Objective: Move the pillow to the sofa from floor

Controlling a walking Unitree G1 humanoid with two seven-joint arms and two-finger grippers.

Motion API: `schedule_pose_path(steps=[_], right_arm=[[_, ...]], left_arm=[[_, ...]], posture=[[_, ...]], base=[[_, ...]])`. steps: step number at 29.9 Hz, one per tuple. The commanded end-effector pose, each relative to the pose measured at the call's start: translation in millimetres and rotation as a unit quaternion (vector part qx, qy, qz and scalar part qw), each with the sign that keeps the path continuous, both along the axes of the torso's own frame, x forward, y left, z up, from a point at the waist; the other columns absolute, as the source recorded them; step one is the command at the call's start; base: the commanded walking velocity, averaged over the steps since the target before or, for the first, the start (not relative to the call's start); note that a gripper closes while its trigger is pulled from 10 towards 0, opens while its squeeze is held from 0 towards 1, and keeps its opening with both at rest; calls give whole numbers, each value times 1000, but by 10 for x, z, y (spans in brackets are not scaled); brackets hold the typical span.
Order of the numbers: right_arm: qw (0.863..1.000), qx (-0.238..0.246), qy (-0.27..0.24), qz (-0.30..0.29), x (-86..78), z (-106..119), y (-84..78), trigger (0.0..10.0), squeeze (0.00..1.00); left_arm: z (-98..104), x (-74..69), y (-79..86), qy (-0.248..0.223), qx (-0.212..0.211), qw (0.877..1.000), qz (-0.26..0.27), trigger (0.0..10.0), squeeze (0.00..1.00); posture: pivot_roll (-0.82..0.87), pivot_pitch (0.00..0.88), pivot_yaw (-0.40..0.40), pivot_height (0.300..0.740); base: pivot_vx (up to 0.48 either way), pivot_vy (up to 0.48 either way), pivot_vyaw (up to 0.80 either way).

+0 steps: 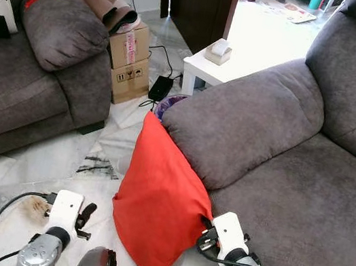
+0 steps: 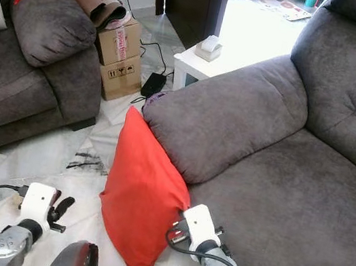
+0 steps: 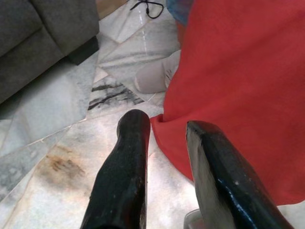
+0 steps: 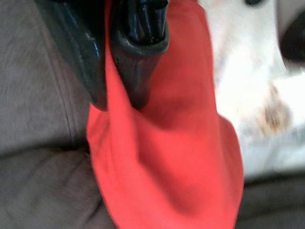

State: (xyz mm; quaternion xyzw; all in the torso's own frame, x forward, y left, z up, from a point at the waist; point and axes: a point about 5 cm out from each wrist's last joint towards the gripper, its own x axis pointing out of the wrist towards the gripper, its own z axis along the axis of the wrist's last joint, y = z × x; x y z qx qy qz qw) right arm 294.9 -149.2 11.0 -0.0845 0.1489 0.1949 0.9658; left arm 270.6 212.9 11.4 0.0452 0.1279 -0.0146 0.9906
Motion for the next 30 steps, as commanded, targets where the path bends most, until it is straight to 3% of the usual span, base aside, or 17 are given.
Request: schedule_pose_path(steps=[1, 6, 11, 23, 30], right_arm=[[999, 49, 3, -24, -26, -13, 15, 10000, 0], [995, 90, -3, -51, -47, -16, 15, 10000, 0], [991, 129, -13, -35, -66, 7, 64, 10000, 0], [984, 167, -61, -5, 51, 211, 145, 10000, 0], [982, 176, -66, -1, 73, 245, 185, 10000, 0]], left_arm=[[-75, -64, 45, 22, 0, 1000, 4, 10000, 0], [-69, -53, 30, 20, 1, 1000, -1, 10000, 0], [-65, -37, 21, 20, 0, 1000, -3, 10000, 0], [-51, -30, 56, 17, -7, 1000, 11, 10000, 0], [-28, -9, 36, 11, -8, 1000, 6, 10000, 0]], posture=[[18, 120, 57, 596], [5, 111, 61, 616], [9, 109, 62, 651], [8, 146, 61, 736], [10, 154, 65, 740]], base=[[0, 0, 0], [0, 0, 0], [0, 0, 0], [0, 0, 0], [0, 0, 0]])
